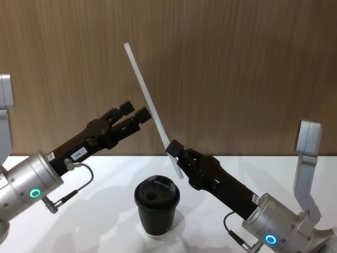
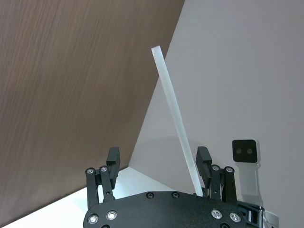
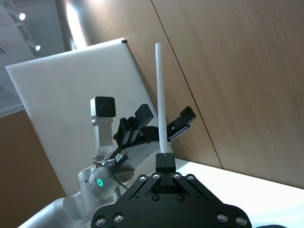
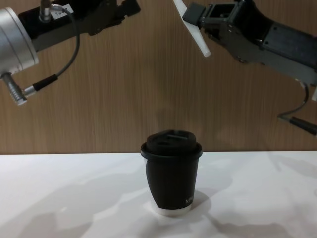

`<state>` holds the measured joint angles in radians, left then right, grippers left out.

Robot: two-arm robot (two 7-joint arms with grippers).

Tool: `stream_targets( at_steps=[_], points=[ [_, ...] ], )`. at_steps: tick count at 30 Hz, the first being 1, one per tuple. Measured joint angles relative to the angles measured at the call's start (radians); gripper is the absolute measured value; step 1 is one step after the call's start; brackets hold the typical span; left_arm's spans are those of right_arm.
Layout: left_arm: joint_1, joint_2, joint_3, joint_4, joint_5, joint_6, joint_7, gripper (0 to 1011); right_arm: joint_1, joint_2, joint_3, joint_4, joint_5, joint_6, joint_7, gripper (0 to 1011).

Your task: Pick up the straw with one hand, pass it to the other hand, and insert it into the cup.

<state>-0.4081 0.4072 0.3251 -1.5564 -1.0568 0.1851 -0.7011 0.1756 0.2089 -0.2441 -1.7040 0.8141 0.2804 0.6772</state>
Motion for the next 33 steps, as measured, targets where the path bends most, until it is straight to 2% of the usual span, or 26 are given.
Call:
stream_targets(
  at_steps=[14,33],
  points=[
    [-0.055,-0.026,0.023,0.062,-0.033,0.008,-0.024,1003,0.000,0.000,0.000,0.000,0.000,0.000,0.000,0],
    [-0.091,-0.052,0.043,0.101,-0.092,0.035,-0.048,1003,0.000,0.000,0.000,0.000,0.000,0.000,0.000,0]
  ],
)
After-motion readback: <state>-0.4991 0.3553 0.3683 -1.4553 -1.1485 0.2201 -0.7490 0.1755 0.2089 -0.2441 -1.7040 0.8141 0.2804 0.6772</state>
